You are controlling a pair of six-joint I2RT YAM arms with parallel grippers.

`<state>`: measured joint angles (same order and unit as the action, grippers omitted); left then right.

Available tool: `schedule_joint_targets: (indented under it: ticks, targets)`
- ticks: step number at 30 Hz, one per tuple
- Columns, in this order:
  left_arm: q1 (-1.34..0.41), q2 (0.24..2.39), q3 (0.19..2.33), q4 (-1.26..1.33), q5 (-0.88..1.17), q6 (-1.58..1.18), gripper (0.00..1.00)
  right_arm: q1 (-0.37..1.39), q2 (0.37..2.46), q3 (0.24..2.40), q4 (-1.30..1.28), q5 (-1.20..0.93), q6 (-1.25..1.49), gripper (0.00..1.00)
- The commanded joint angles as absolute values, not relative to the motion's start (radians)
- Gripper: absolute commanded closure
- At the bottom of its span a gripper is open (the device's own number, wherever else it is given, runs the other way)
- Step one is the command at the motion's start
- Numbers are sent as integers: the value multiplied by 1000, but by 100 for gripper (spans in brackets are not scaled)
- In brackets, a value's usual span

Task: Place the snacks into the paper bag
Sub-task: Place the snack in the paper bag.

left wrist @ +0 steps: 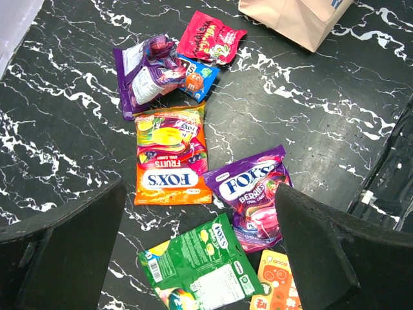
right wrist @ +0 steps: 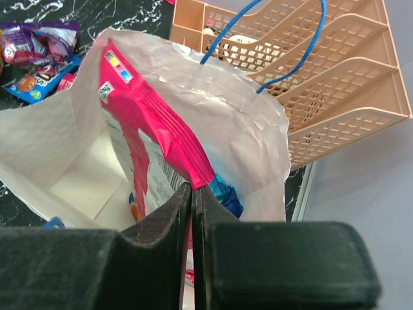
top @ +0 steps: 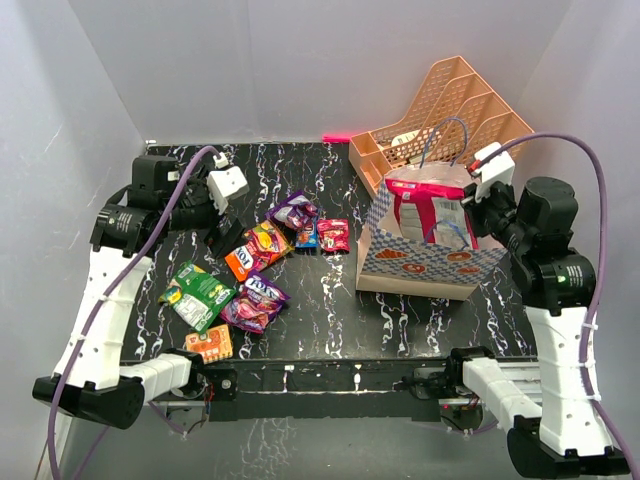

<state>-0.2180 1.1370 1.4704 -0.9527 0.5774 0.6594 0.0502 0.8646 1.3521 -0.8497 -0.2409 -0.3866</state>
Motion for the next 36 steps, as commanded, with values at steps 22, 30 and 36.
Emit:
schedule_joint_targets:
  ticks: [22,30,36]
  targets:
    - [-212,1133,1467,-987,658,686,2,32,749,1326,-1028,-310,-733,92]
    - [-213,1132,1460,-988,665,693,2,33,754,1275,-1058,-337,-767,91]
    - [-212,1130,1457,-987,666,698,2,32,756,1245,-1068,-341,-767,85]
